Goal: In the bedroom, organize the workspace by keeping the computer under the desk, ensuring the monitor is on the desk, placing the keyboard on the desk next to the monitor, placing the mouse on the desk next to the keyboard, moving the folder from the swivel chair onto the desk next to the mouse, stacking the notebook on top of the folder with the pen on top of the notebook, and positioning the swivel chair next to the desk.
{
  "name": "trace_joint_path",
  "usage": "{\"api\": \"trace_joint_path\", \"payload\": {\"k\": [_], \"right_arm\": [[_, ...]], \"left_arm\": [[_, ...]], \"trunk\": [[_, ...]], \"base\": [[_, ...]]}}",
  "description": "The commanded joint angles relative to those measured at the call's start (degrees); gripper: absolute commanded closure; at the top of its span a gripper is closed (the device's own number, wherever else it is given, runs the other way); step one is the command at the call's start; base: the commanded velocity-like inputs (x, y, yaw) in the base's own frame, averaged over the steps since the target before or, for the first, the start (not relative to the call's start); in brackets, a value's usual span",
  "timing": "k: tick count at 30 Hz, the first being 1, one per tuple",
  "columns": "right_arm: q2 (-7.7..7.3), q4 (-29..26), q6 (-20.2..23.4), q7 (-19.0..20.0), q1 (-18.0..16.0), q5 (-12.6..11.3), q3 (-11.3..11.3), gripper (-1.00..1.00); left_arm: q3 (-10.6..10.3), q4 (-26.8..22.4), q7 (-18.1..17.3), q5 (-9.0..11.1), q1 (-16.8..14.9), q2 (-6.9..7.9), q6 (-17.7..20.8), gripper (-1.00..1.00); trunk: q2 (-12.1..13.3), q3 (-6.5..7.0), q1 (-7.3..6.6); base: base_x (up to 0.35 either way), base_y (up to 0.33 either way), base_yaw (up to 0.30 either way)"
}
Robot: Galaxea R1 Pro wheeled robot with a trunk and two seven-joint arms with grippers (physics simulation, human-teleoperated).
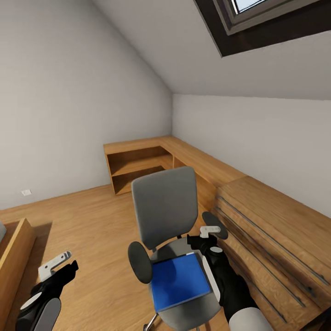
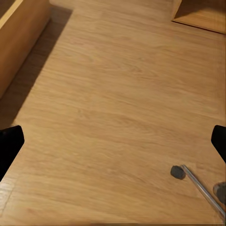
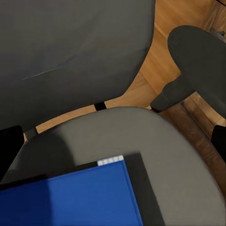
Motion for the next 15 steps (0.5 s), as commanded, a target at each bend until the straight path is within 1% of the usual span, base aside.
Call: {"api": "trace_joint_path", "payload": {"k": [1,8,13,15], "right_arm": [[0.0,-0.1,0.4,-0.1,0.0,0.6,0.1,-1.0],[-0.15,-0.3,0.4,-0.1,0.0,0.2,0.2,-1.0],[-0.15,-0.4,0.3,-0.1,0.0,0.3,0.1,-1.0],[-0.14,0.3,-0.6,-0.1,0.0,0.3,0.4,-1.0]], "left_arm": [[-0.2,-0.1,0.4,0.4,0.0,-0.04,0.2,-1.0],[-0.3,-0.1,0.4,0.4,0.0,-0.14,0.2,-1.0],[0.1,-0.1,0.4,0.4,0.0,-0.14,0.1,-1.0],[0.1,-0.1,0.3,0.4,0.0,-0.14,0.1,-1.0]], "trunk": [[-0.5,-0.25,0.23],[-3.3,-1.51,1.76],[-5.3,-2.4,2.86],[-6.1,-2.76,3.3]], "base": [[0.0,0.0,0.003],[0.0,0.0,0.0],[0.0,0.0,0.0],[0.0,0.0,0.0]]}}
